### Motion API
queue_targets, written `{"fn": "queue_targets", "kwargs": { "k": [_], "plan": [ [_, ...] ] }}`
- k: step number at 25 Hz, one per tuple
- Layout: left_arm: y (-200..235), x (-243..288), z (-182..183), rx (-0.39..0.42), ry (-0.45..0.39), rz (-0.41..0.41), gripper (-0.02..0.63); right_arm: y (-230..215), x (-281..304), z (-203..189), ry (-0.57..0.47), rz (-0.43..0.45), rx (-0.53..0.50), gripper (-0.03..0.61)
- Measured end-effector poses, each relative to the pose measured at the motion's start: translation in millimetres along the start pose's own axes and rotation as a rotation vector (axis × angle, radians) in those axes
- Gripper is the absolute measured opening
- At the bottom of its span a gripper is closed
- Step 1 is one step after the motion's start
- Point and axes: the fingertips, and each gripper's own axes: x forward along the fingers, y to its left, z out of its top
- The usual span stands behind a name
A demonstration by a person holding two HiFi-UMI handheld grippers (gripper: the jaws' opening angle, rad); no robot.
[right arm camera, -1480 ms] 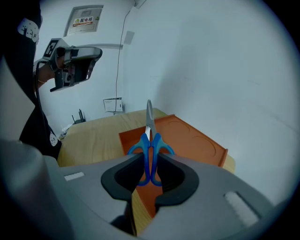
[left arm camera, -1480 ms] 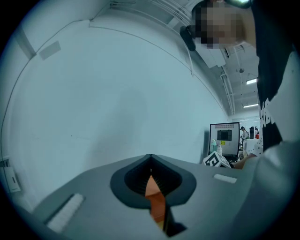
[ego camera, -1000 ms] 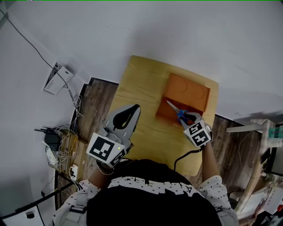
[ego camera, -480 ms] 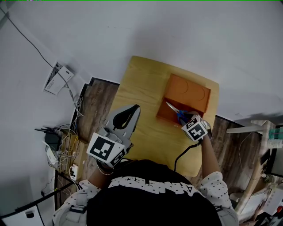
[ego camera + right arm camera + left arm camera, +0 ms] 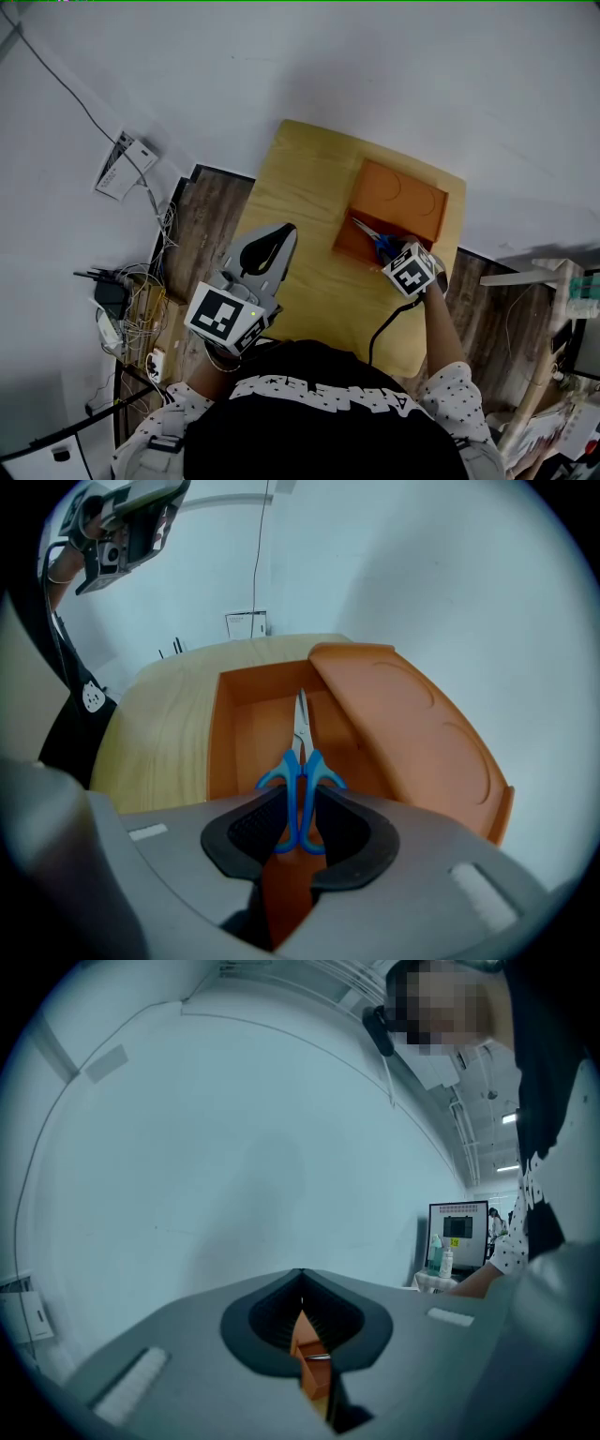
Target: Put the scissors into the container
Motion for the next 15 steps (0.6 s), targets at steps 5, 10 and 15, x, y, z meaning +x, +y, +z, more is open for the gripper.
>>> {"fn": "queue_targets", "kwargs": {
  "k": [5,10,15],
  "plan": [
    [0,-1,-1,-0.004,0.002,0.003,0.002,0,0,2,-0.013,0.002,0.006,0.115],
    [0,-2,-1,0.000,0.001,0.004,0.002,-2,-1,4,-0.042,-0.010,0.039,0.115],
    [-4,-3,1,0.004,-0.003,0.000,0.002,-15,-24,13,-0.177,-0.096,0.191,0.039]
  ]
}}
